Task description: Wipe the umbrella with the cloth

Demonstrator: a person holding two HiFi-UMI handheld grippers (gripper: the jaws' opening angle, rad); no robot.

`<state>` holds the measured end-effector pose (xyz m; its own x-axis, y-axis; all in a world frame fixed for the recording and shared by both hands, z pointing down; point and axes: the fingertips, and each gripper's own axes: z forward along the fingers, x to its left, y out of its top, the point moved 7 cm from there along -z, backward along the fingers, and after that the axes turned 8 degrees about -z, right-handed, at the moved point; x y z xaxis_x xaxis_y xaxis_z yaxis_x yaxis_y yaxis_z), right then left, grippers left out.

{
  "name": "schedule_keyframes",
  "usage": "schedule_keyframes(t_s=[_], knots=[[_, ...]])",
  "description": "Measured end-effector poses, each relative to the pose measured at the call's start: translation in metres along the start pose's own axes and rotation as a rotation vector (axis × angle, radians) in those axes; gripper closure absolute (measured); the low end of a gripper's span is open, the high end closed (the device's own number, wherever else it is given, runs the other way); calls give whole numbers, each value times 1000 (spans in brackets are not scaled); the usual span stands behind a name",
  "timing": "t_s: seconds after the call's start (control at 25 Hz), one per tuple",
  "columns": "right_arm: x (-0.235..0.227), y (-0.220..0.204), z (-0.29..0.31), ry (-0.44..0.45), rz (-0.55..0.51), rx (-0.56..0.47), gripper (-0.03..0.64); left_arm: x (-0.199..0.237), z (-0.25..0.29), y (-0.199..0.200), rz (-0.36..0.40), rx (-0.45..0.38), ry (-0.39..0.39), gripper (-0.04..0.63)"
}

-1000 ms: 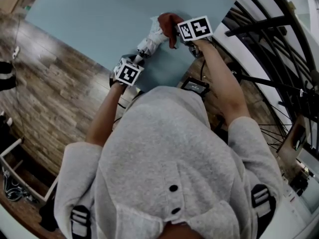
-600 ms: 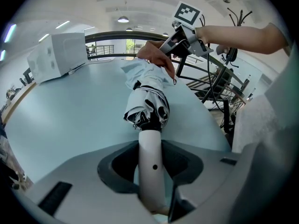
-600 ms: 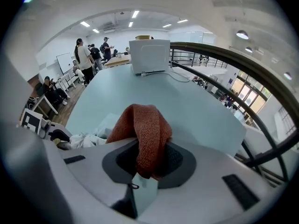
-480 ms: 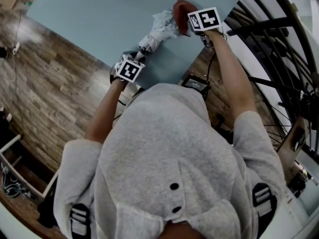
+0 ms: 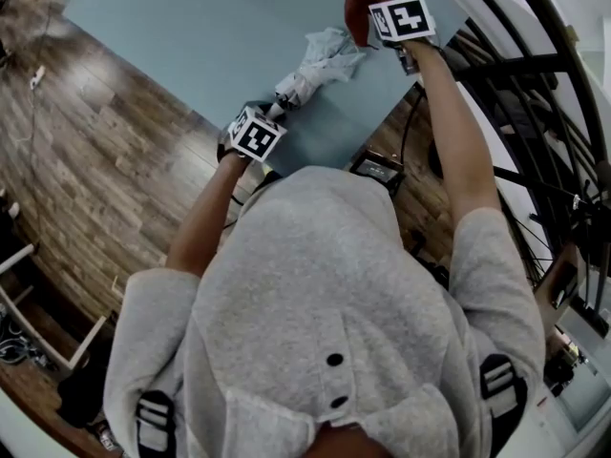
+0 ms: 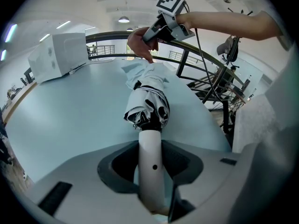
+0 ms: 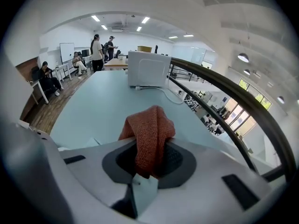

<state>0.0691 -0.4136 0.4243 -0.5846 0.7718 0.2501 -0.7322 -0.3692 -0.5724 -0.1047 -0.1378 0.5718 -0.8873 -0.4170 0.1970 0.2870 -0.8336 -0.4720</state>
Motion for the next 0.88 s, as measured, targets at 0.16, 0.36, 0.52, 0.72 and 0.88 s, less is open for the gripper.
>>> schedule_keyframes(t_s=[0.16, 0.36, 0.52, 0.72, 0.88], knots=[[9, 15, 9, 9, -23, -12, 543, -1, 0, 0, -3, -3, -6, 439], [63, 14, 31, 155, -119, 17, 543, 1, -1, 1, -2, -2, -7, 439], [97, 4, 37, 232, -240, 62, 543, 0, -2, 1, 1, -8, -5, 439], [113, 2, 39, 279, -287, 90, 543, 2, -2, 1, -3, -14, -9, 439], [123, 1, 39, 320, -290, 100, 543, 3, -3, -1, -4, -8, -12, 439]])
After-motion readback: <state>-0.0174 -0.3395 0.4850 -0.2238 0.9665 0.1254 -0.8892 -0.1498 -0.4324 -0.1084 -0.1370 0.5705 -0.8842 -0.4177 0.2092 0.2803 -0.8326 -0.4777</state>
